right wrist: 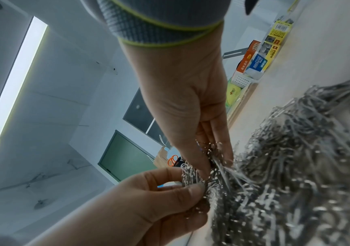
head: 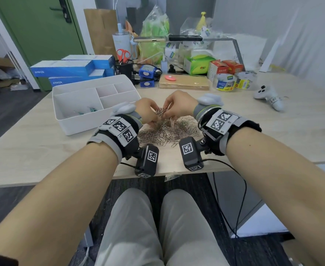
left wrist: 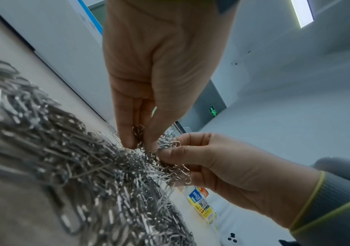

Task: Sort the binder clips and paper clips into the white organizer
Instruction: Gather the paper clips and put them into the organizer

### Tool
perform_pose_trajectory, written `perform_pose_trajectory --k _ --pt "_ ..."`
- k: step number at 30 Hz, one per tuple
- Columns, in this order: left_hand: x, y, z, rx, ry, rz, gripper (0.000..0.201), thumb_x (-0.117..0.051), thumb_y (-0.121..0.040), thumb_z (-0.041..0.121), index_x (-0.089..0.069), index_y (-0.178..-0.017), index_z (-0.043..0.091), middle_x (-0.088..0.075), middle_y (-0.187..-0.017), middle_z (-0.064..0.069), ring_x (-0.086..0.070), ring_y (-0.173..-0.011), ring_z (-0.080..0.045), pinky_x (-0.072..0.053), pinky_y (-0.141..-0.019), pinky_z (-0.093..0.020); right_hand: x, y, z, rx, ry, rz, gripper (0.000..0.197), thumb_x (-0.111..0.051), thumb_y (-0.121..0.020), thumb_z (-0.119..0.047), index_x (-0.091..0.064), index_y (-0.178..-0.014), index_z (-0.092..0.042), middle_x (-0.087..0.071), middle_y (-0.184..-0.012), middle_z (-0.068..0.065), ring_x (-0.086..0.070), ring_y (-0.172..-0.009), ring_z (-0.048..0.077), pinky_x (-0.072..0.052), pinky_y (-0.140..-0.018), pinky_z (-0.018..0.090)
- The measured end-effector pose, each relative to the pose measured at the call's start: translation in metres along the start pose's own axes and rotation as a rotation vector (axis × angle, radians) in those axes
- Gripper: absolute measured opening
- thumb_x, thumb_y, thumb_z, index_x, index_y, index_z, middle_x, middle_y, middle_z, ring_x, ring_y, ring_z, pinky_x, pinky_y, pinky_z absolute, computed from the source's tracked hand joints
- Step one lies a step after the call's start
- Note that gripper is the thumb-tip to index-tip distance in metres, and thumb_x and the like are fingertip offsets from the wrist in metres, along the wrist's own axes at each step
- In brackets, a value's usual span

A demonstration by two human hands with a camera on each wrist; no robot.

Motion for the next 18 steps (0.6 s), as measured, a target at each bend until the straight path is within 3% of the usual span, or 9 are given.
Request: perform_pose_trajectory --k 1,3,7,12,15,18 --pt "0.002 0.001 0.001 0.0 0.018 0.001 0.043 -0.073 -0.079 0.003 -0.057 -0.119 0.001 -0.065 -0.095 -0.014 -0.062 -0.047 -0.012 -0.058 -0.065 -0.029 0.001 0.0 -0.001 0.001 -0.017 0.001 0.023 -0.082 -0.069 -0.013 -0.066 -0.086 -0.013 -0.067 -0.077 0.009 -0.06 -0.052 0.014 -0.053 -0.053 0.024" --pt "0.007 0.002 0.004 0.005 0.051 -0.001 0.038 -0.073 -0.079 0.002 -0.058 -0.115 0.001 -0.064 -0.085 -0.012 -0.061 -0.055 -0.016 -0.058 -0.058 -0.024 0.006 -0.002 -0.004 -0.004 -0.054 -0.001 0.023 -0.081 -0.07 -0.009 -0.064 -0.085 -0.012 -0.064 -0.072 0.007 -0.06 -0.052 0.013 -0.056 -0.052 0.023" --pt "0.021 0.006 0.008 0.004 0.092 -0.001 0.025 -0.071 -0.081 0.002 -0.058 -0.102 0.007 -0.062 -0.071 -0.007 -0.06 -0.056 -0.016 -0.054 -0.043 -0.015 0.014 -0.006 -0.018 0.009 -0.096 -0.004 0.02 -0.079 -0.073 -0.008 -0.062 -0.085 -0.008 -0.063 -0.066 0.003 -0.061 -0.044 0.008 -0.055 -0.046 0.016" --pt "0.046 0.003 0.004 -0.006 0.106 0.047 0.021 -0.069 -0.082 0.001 -0.06 -0.1 0.005 -0.065 -0.08 -0.012 -0.062 -0.059 -0.015 -0.056 -0.057 -0.02 0.017 -0.02 -0.045 0.067 -0.106 0.007 0.016 -0.079 -0.073 -0.009 -0.066 -0.081 -0.004 -0.068 -0.075 0.011 -0.064 -0.055 0.015 -0.061 -0.059 0.028" --pt "0.065 0.001 0.003 0.007 0.128 0.071 0.018 -0.066 -0.083 -0.004 -0.061 -0.1 0.0 -0.06 -0.075 -0.011 -0.059 -0.064 -0.02 -0.054 -0.053 -0.017 0.018 -0.03 -0.065 0.108 -0.126 0.025 0.015 -0.078 -0.074 -0.009 -0.067 -0.083 -0.005 -0.069 -0.081 0.015 -0.066 -0.059 0.018 -0.062 -0.064 0.031" --pt "0.086 -0.001 0.003 0.05 0.112 0.08 0.011 -0.059 -0.087 -0.005 -0.055 -0.085 0.006 -0.053 -0.07 -0.005 -0.053 -0.063 -0.018 -0.047 -0.041 -0.008 0.017 -0.043 -0.086 0.149 -0.127 0.047 0.011 -0.077 -0.074 -0.009 -0.067 -0.081 -0.008 -0.072 -0.088 0.018 -0.072 -0.078 0.03 -0.061 -0.076 0.039"
Point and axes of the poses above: each hand's wrist, its own y-axis away from the middle knuckle, its own x-axis out of the back of the hand, z = x × y, the point moved 3 cm from there along -y, towards the middle knuckle
